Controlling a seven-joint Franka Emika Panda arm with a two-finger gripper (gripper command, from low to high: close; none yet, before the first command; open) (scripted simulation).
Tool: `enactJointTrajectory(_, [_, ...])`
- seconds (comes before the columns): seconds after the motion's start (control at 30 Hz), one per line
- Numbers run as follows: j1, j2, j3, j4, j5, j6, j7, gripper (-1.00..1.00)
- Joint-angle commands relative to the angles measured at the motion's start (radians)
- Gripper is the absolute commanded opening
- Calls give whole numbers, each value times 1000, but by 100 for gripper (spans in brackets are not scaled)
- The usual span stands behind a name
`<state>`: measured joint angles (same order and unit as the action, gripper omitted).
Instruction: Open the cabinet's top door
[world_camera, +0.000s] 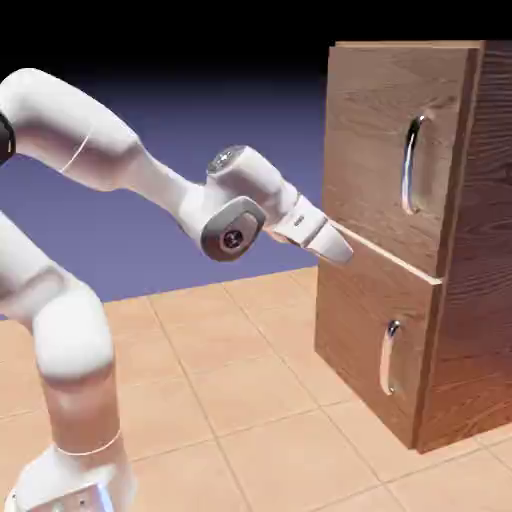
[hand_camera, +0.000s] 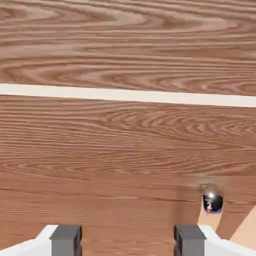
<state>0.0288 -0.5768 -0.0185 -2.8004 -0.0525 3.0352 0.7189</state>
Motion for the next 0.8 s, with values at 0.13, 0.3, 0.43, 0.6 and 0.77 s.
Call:
enactJointTrajectory(0.13, [70,-28,-77,40,-218,-7,-92,0])
enactJointTrajectory(0.3, [139,-56,-153,79,-435,-15,-183,0])
enactJointTrajectory(0.43, [195,-79,-215,111,-609,-21,-256,0])
enactJointTrajectory(0.6, [264,-107,-291,151,-826,-28,-348,0])
enactJointTrajectory(0.77, [334,-135,-368,190,-1044,-36,-440,0])
